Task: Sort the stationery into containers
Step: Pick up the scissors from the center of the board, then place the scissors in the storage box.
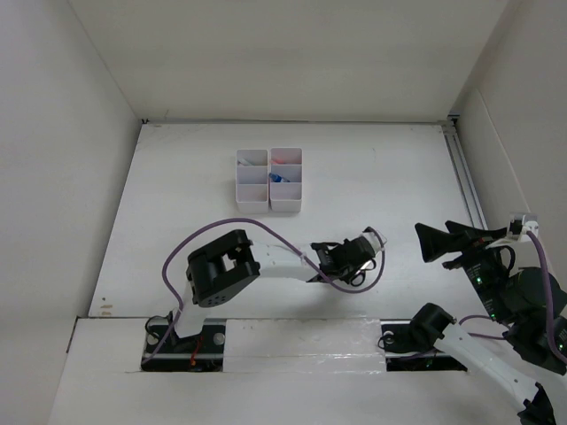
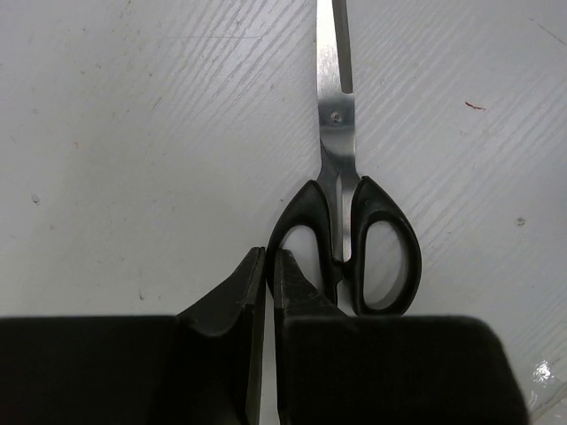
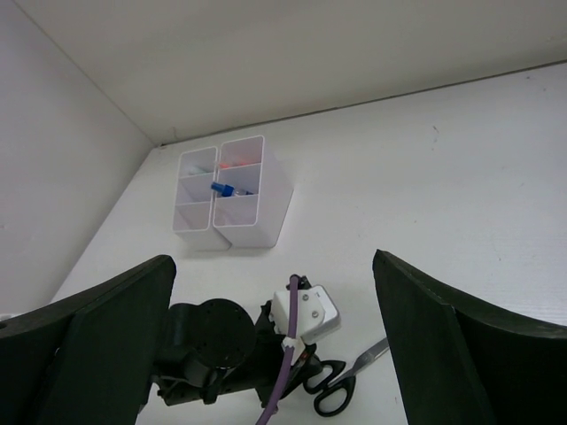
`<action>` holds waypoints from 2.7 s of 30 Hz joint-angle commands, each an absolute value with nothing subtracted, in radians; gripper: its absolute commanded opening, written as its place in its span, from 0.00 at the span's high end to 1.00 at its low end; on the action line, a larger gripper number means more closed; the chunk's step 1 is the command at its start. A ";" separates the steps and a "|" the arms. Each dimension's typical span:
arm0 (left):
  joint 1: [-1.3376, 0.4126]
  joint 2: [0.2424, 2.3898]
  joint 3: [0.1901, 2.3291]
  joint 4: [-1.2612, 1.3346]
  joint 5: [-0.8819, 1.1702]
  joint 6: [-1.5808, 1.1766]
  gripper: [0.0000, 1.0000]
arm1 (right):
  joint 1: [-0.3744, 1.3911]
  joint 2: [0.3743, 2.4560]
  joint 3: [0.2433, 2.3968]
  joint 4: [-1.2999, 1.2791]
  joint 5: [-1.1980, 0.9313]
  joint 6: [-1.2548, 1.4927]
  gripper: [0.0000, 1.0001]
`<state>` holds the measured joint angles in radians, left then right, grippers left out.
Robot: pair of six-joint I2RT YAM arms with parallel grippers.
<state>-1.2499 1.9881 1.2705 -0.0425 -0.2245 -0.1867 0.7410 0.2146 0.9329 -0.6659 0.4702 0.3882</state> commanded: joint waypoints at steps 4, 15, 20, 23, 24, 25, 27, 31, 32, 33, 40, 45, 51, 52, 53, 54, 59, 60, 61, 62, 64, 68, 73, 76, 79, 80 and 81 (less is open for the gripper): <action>-1.164 1.905 1.198 -0.068 -0.304 -0.297 1.00 | 0.747 0.193 0.969 -0.629 0.480 0.367 0.01; -1.091 1.720 1.118 0.167 -0.407 -0.357 1.00 | 0.747 0.184 0.989 -0.647 0.499 0.357 0.01; -1.081 1.628 1.052 0.228 -0.537 -0.402 1.00 | 0.747 0.175 0.989 -0.657 0.508 0.357 0.01; -1.042 1.556 1.003 0.283 -0.636 -0.437 1.00 | 0.747 0.175 0.989 -0.646 0.508 0.357 0.01; -1.029 1.540 0.990 0.305 -0.665 -0.446 1.00 | 0.747 0.175 0.980 -0.646 0.508 0.357 0.01; -1.017 1.528 0.967 0.327 -0.696 -0.460 1.00 | 0.747 0.175 0.980 -0.635 0.508 0.357 0.01; -0.983 1.499 0.946 0.405 -0.793 -0.472 1.00 | 0.747 0.175 0.968 -0.623 0.499 0.357 0.01; -0.965 1.460 0.879 0.624 -0.905 -0.422 1.00 | 0.747 0.186 0.959 -0.603 0.499 0.357 0.01; -0.951 1.460 0.879 0.647 -0.928 -0.411 1.00 | 0.747 0.186 0.959 -0.603 0.499 0.357 0.01; -0.933 1.460 0.870 0.710 -0.951 -0.387 1.00 | 0.747 0.186 0.959 -0.603 0.499 0.357 0.01; -0.861 1.549 0.801 1.179 -1.028 -0.094 1.00 | 0.747 0.186 0.959 -0.603 0.489 0.348 0.01; -0.827 1.575 0.733 1.339 -0.944 -0.037 1.00 | 0.747 0.175 0.959 -0.612 0.489 0.348 0.01; -0.827 1.632 0.638 1.576 -0.905 0.086 1.00 | 0.747 0.156 0.948 -0.612 0.480 0.357 0.01; -0.827 1.632 0.638 1.600 -0.905 0.101 1.00 | 0.747 0.156 0.939 -0.612 0.480 0.357 0.01; -0.827 1.647 0.628 1.623 -0.893 0.145 1.00 | 0.747 0.156 0.939 -0.612 0.480 0.357 0.01; -0.827 1.660 0.618 1.655 -0.881 0.162 1.00 | 0.747 0.156 0.939 -0.612 0.480 0.357 0.01; -0.827 1.660 0.580 1.715 -0.827 0.193 1.00 | 0.747 0.147 0.919 -0.603 0.480 0.357 0.01; -0.827 1.660 0.566 1.715 -0.827 0.193 1.00 | 0.747 0.147 0.919 -0.603 0.480 0.357 0.01; -0.827 1.637 0.566 1.726 -0.813 0.193 1.00 | 0.747 0.147 0.919 -0.603 0.480 0.348 0.01; -0.827 1.626 0.554 1.726 -0.813 0.193 1.00 | 0.747 0.147 0.919 -0.594 0.480 0.348 0.01; -0.839 1.597 0.538 1.726 -0.802 0.193 1.00 | 0.747 0.147 0.919 -0.583 0.459 0.348 0.02; -0.862 1.533 0.520 1.717 -0.784 0.193 1.00 | 0.747 0.167 0.899 -0.557 0.419 0.348 0.02; -0.862 1.505 0.509 1.717 -0.726 0.184 1.00 | 0.747 0.186 0.890 -0.548 0.410 0.348 0.02; -0.862 1.505 0.509 1.729 -0.715 0.184 1.00 | 0.747 0.186 0.879 -0.525 0.382 0.348 0.02; -0.862 1.444 0.496 1.698 -0.692 0.157 1.00 | 0.747 0.210 0.847 -0.476 0.265 0.327 0.04; -0.862 1.413 0.495 1.669 -0.683 0.134 1.00 | 0.747 0.225 0.838 -0.457 0.229 0.327 0.04; -0.862 1.376 0.486 1.629 -0.672 0.112 1.00 | 0.747 0.259 0.827 -0.436 0.191 0.327 0.04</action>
